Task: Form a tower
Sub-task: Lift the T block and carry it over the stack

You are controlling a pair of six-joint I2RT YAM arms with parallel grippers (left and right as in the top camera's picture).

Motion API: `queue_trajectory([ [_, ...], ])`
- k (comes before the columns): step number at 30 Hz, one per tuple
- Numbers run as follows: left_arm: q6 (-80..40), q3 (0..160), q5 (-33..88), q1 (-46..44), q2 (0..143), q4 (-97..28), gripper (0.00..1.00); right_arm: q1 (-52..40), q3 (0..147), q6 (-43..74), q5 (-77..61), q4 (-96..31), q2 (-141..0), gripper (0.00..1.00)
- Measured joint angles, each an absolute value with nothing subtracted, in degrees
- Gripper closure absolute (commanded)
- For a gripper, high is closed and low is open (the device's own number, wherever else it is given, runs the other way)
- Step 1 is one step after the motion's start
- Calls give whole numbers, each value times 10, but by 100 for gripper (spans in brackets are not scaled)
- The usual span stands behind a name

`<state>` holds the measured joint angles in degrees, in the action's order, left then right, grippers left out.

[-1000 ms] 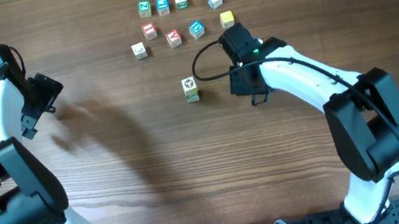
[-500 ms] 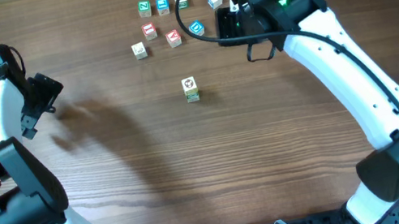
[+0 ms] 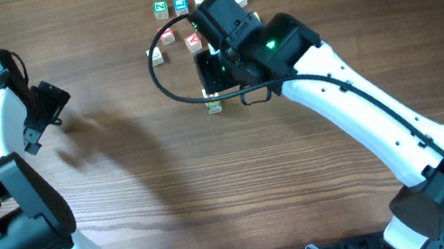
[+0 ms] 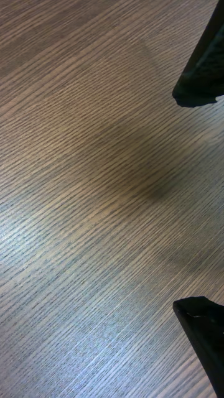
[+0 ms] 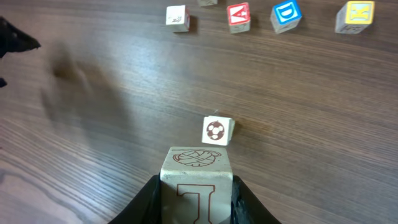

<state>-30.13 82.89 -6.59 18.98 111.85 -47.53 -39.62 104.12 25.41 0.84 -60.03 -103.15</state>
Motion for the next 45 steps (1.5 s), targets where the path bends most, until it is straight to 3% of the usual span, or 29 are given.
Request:
queue_trajectory([
  [45,-301,829,-66,190,1119,-475,0,-401,1021,263,33,-561,-1056,76],
])
